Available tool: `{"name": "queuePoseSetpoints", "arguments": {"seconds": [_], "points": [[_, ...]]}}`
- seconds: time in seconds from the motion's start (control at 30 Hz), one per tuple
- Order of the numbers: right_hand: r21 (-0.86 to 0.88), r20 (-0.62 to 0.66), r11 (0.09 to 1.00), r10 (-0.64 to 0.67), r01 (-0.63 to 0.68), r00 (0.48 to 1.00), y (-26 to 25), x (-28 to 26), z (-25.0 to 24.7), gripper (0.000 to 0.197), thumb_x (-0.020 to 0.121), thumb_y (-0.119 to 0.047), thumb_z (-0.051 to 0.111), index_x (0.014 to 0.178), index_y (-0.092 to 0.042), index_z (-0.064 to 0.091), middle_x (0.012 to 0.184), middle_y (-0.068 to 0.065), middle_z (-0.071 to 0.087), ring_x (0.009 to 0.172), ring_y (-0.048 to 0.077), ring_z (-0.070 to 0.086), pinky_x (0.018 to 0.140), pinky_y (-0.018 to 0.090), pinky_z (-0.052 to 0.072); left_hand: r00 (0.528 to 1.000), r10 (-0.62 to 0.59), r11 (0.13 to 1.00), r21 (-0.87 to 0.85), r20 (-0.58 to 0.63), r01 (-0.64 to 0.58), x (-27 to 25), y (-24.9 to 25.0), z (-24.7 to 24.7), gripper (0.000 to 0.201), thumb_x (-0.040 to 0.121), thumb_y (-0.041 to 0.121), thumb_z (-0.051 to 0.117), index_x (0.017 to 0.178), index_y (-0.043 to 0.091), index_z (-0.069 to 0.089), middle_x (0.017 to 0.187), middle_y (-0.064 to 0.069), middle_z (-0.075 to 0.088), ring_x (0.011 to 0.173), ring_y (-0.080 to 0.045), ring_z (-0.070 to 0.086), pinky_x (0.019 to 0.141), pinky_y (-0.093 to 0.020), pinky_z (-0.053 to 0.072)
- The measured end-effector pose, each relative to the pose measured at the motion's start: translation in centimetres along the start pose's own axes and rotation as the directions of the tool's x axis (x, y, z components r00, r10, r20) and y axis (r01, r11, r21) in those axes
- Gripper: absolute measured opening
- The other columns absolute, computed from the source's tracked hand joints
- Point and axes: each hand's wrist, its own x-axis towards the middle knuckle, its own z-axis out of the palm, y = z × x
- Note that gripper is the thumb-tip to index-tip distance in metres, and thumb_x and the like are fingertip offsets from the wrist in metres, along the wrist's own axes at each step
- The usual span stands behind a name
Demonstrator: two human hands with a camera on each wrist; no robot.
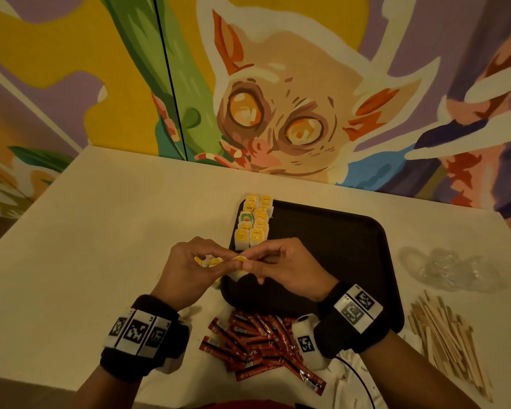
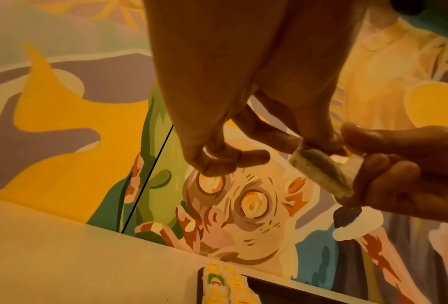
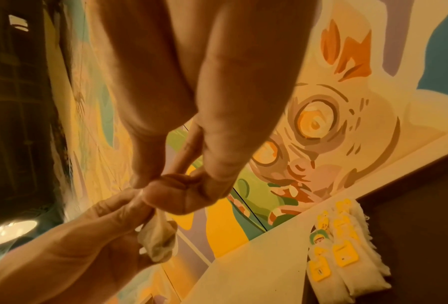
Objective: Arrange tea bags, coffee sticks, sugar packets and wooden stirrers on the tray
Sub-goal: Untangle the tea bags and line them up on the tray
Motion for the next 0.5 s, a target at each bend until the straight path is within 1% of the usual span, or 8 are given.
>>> {"name": "queuePoseSetpoints", "arguments": {"seconds": [0.07, 0.1, 0.17, 0.27, 0.33, 0.4, 0.47, 0.5], "points": [[-0.030, 0.001, 1.000, -0.006, 0.006, 1.000, -0.1, -0.1, -0.1, 0.017, 0.086, -0.009, 0.072, 0.102, -0.006, 0.073, 0.095, 0.016, 0.072, 0.065, 0.021, 0.061, 0.067, 0.023, 0.054, 1.000, -0.004, 0.996, 0.084, 0.003, 0.004, 0.1, -0.2, -0.2, 0.011, 0.069, 0.023, 0.081, 0.079, 0.023, 0.079, 0.075, 0.014, 0.073, 0.079, -0.008, 0.061, 0.069, -0.010, 0.038], [-0.033, 0.007, 0.999, -0.008, 0.008, 1.000, -0.2, -0.1, -0.1, 0.015, 0.085, -0.009, 0.073, 0.100, -0.005, 0.072, 0.094, 0.016, 0.071, 0.065, 0.021, 0.061, 0.067, 0.023, 0.054, 1.000, -0.013, 0.995, 0.102, 0.008, 0.012, 0.1, -0.4, -0.4, 0.011, 0.068, 0.027, 0.081, 0.078, 0.025, 0.079, 0.074, 0.015, 0.072, 0.081, -0.010, 0.060, 0.069, -0.012, 0.038], [-0.034, 0.017, 0.999, -0.005, 0.006, 1.000, -0.3, -0.2, -0.2, 0.013, 0.084, -0.006, 0.073, 0.095, -0.002, 0.071, 0.090, 0.015, 0.071, 0.065, 0.018, 0.063, 0.067, 0.023, 0.055, 1.000, -0.020, 0.994, 0.109, 0.024, 0.018, 0.1, -0.5, -0.6, 0.011, 0.067, 0.029, 0.081, 0.077, 0.026, 0.079, 0.074, 0.017, 0.072, 0.081, -0.011, 0.060, 0.070, -0.013, 0.038], [-0.056, 0.034, 0.998, 0.007, -0.006, 0.999, -0.5, -0.4, -0.3, 0.009, 0.082, -0.002, 0.074, 0.090, -0.004, 0.069, 0.086, 0.008, 0.069, 0.069, 0.015, 0.064, 0.070, 0.022, 0.056, 0.997, -0.011, 0.993, 0.115, 0.079, 0.002, 0.1, -0.2, -0.7, 0.011, 0.068, 0.029, 0.082, 0.078, 0.026, 0.079, 0.074, 0.017, 0.072, 0.083, -0.011, 0.060, 0.073, -0.013, 0.039], [-0.087, 0.042, 0.996, 0.016, -0.013, 0.999, -0.6, -0.5, -0.5, 0.010, 0.082, -0.005, 0.075, 0.090, -0.003, 0.070, 0.087, 0.012, 0.069, 0.073, 0.018, 0.064, 0.073, 0.024, 0.056, 0.994, -0.017, 0.990, 0.144, 0.107, 0.002, 0.2, -0.3, -0.9, 0.010, 0.069, 0.029, 0.082, 0.078, 0.027, 0.079, 0.075, 0.016, 0.072, 0.086, -0.013, 0.060, 0.075, -0.019, 0.043], [-0.115, 0.038, 0.993, 0.024, -0.019, 0.999, -0.7, -0.5, -0.7, 0.013, 0.082, -0.009, 0.075, 0.092, -0.002, 0.070, 0.091, 0.017, 0.069, 0.076, 0.022, 0.065, 0.075, 0.029, 0.056, 0.992, -0.017, 0.981, 0.194, 0.124, -0.008, 0.2, -0.5, -1.1, 0.009, 0.070, 0.030, 0.082, 0.079, 0.029, 0.078, 0.076, 0.018, 0.071, 0.086, -0.013, 0.060, 0.075, -0.024, 0.044], [-0.133, 0.039, 0.991, 0.033, -0.028, 0.999, -0.8, -0.6, -0.8, 0.014, 0.083, -0.012, 0.076, 0.092, -0.004, 0.070, 0.094, 0.016, 0.071, 0.080, 0.029, 0.067, 0.079, 0.036, 0.056, 0.991, -0.018, 0.966, 0.258, 0.136, -0.018, 0.3, -0.4, -1.1, 0.007, 0.072, 0.031, 0.081, 0.078, 0.030, 0.077, 0.077, 0.020, 0.070, 0.085, -0.011, 0.059, 0.074, -0.024, 0.044], [-0.135, 0.040, 0.990, 0.036, -0.030, 0.999, -0.9, -0.7, -0.9, 0.013, 0.083, -0.012, 0.076, 0.092, -0.004, 0.070, 0.095, 0.014, 0.072, 0.082, 0.032, 0.068, 0.080, 0.037, 0.057, 0.990, -0.014, 0.956, 0.291, 0.143, -0.029, 0.3, -0.4, -1.0, 0.006, 0.073, 0.032, 0.080, 0.078, 0.031, 0.076, 0.078, 0.021, 0.069, 0.086, -0.010, 0.058, 0.073, -0.021, 0.043]]}}
